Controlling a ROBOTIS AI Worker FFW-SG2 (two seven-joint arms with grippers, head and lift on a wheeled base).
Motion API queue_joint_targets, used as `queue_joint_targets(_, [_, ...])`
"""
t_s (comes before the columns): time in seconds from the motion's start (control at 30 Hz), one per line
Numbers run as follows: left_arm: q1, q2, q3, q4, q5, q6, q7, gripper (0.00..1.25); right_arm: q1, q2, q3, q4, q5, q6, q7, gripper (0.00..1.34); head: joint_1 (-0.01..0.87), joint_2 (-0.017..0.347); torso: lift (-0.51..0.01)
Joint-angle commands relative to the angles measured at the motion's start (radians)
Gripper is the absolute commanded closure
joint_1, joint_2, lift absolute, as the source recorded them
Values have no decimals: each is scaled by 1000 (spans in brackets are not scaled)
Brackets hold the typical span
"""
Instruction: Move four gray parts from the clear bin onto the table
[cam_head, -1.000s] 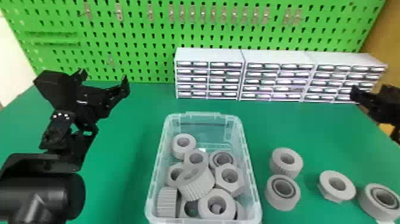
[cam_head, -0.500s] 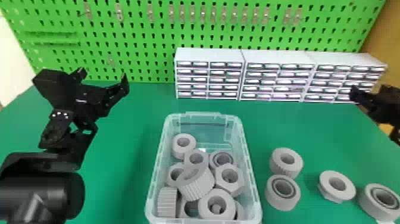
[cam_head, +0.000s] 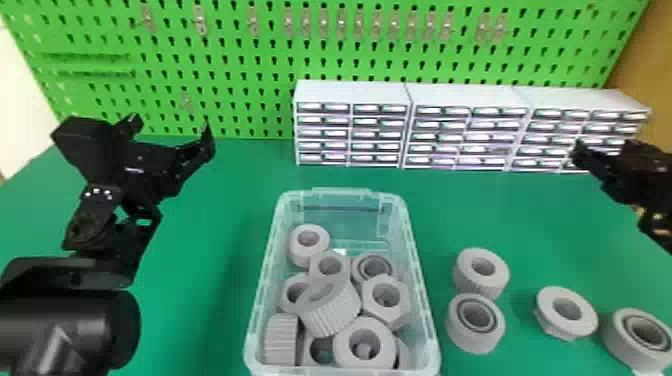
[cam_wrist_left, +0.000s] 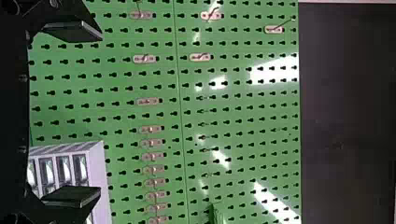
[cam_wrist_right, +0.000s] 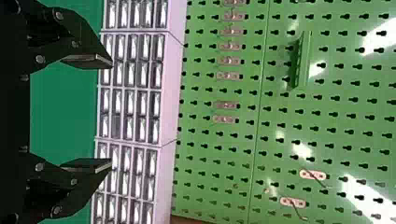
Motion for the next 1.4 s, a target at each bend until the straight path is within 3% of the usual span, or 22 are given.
queue_joint_targets(0.0, [2, 0, 1, 0, 0, 0, 0, 125, 0, 1, 6, 0, 0, 0, 0, 512, 678, 34, -50])
queue_joint_targets(1.37, [4, 0, -2, 0, 0, 3, 0, 125, -1, -12, -6, -6, -5, 0, 0, 512, 678, 34, -50])
